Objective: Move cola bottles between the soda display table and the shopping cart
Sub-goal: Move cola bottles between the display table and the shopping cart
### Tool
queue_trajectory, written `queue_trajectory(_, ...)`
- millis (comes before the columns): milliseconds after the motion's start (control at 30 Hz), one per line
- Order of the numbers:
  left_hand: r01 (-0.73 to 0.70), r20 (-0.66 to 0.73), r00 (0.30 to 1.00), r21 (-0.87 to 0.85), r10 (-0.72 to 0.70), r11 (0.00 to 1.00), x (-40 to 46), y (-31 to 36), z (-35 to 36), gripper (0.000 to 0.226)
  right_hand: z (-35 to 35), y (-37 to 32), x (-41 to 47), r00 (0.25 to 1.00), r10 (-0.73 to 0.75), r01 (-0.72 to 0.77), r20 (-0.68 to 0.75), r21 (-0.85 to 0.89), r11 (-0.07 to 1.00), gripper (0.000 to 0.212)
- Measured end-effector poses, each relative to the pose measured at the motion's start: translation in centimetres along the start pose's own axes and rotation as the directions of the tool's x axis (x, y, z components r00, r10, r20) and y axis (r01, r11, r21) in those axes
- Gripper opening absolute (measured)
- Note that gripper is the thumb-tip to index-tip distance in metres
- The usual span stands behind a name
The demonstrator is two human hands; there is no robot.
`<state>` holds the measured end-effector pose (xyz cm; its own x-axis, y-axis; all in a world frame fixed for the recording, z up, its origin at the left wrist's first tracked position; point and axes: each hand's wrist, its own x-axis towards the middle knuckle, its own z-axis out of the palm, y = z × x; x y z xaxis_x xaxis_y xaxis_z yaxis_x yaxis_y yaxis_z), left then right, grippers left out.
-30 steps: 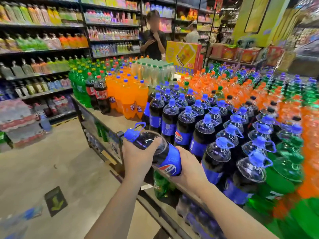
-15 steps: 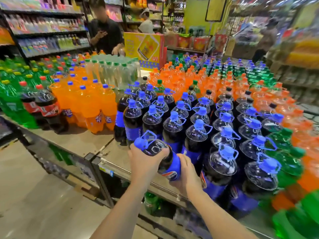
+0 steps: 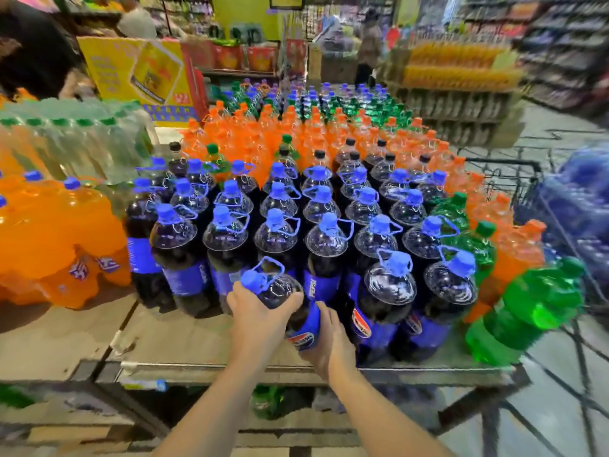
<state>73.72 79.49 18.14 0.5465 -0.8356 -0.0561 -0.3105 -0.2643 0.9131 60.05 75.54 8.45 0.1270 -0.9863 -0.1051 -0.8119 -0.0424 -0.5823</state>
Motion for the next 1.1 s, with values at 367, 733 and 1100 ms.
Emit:
queue_trajectory(367, -0.262, 0.221, 0.950, 0.174, 0.221, 0.949, 0.2, 1.9, 2.2, 0.094, 1.6, 0.9, -1.7, 0.973, 0.136, -0.045, -0.185, 0.427, 0.903, 0.057)
queue_trajectory(733, -0.471, 0.472, 0.832, 0.322, 0.292, 0.821, 1.2, 4.6, 6.2, 0.107, 1.3, 1.7, -2.0, 0.920, 0.193, 0.115, -0.341, 0.706, 0.698, 0.058)
queue_trajectory(1100, -0.462, 0.521, 0.816, 0.328, 0.250, 0.824, 2.2, 4.0, 7.3, 0.102, -0.4, 3.7, -2.0, 0.984, 0.180, -0.143, -0.001, 0.602, 0.785, 0.055)
